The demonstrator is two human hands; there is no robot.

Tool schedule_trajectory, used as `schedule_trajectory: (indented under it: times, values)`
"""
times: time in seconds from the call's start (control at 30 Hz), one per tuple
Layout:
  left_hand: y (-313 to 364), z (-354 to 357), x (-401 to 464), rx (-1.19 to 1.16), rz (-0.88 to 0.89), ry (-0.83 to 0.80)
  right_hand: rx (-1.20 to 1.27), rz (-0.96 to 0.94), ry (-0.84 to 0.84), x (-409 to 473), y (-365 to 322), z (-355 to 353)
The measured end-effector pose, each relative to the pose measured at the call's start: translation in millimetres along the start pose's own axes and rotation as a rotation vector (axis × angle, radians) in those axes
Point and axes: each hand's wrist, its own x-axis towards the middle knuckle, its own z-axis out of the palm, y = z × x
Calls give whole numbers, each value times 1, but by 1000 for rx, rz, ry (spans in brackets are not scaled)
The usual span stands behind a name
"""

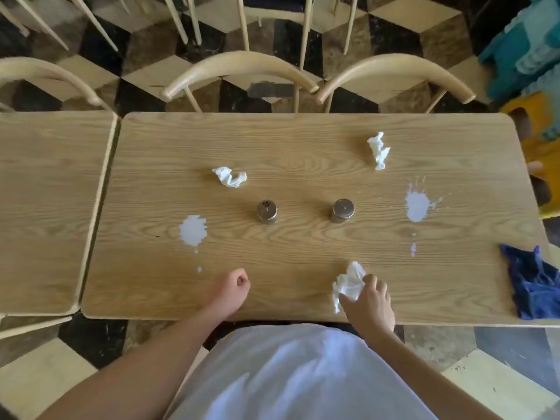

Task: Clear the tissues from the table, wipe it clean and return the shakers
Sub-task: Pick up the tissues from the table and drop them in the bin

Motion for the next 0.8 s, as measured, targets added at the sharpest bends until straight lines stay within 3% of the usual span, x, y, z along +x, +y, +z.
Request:
schedule_trajectory:
  times: [0.13,0.33,0.53,0.8]
  values:
    - [19,-39,22,12,46,238,-130,-42,-67,12,-21,2]
    - [43,-96,84,3,8,458,-184,-156,-158,40,-30,-2]
    - [82,-124,154,2,-162,457,-231,-217,-222,59,-30,-5]
    - [108,-110,196,138,-123,487,-163,-201,-258,60,-30,1]
